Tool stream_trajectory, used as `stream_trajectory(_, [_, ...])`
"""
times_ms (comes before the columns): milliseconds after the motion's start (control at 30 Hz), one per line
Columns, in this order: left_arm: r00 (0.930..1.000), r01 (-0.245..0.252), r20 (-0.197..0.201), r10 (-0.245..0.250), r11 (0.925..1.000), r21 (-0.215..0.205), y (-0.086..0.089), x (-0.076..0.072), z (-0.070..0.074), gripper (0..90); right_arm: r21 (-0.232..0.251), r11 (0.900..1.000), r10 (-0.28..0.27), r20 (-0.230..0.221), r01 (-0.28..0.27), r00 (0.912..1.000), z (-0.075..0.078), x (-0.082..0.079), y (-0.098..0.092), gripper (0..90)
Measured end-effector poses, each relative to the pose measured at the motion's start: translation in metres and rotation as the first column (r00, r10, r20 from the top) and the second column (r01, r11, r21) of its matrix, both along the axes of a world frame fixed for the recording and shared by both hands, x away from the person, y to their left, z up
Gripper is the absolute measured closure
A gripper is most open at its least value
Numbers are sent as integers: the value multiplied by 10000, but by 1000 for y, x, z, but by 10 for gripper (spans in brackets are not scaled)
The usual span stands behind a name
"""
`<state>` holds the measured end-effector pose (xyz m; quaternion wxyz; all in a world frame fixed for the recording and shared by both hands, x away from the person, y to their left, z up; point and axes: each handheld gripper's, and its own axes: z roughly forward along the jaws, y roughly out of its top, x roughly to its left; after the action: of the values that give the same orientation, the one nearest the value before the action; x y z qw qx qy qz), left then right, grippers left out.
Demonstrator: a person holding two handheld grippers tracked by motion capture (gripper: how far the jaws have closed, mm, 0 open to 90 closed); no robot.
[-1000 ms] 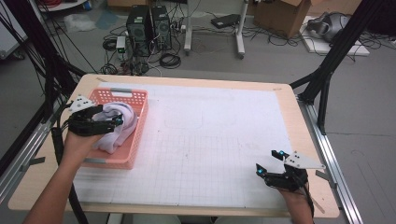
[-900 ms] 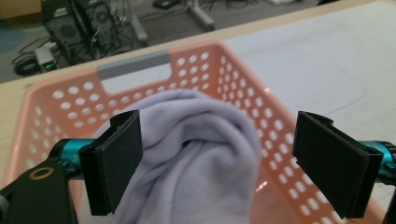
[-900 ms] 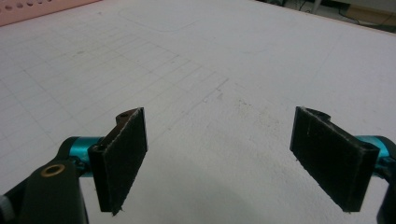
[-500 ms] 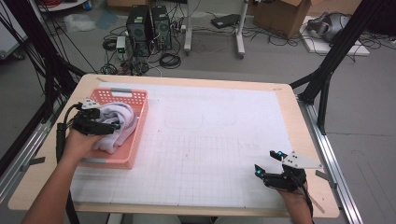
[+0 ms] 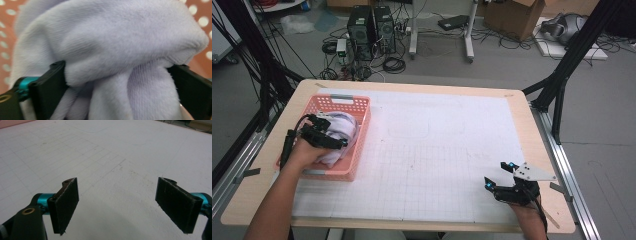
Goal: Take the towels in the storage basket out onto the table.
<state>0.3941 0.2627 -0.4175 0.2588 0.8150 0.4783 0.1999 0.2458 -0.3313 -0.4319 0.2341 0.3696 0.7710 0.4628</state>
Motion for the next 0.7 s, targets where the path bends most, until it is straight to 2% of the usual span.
stream_trajectory(33, [10000, 57, -28, -56, 9996, 284, -3, 1, -2, 17, -1, 10000, -17, 22, 17, 10000, 0, 0, 0, 179])
stream_trajectory(133, [10000, 5, 39, -8, 9975, 705, -8, 4, -4, 21, -22, 10000, -13, -52, 12, 10000, 0, 0, 0, 180])
stream_trajectory(300, [9998, -177, 142, 166, 9968, 774, -8, 5, -3, 162, -84, 10000, -20, -80, 19, 10000, -1, 0, -1, 181])
stream_trajectory(467, [9992, -368, 205, 357, 9978, 550, -5, 5, 0, 390, -62, 10000, -78, -106, 78, 9999, -1, -1, -2, 182])
stream_trajectory(533, [9986, -491, 191, 484, 9982, 342, -3, 4, 2, 451, -71, 9999, -100, -93, 100, 9999, -1, -1, -3, 183])
stream_trajectory(633, [9964, -768, 338, 776, 9967, -258, 2, 2, 7, 551, -63, 9999, -142, -104, 141, 9998, 0, -2, -3, 183])
stream_trajectory(700, [9938, -940, 526, 977, 9932, -683, 6, 0, 9, 594, -65, 9998, -184, -64, 183, 9998, 0, -2, -3, 183])
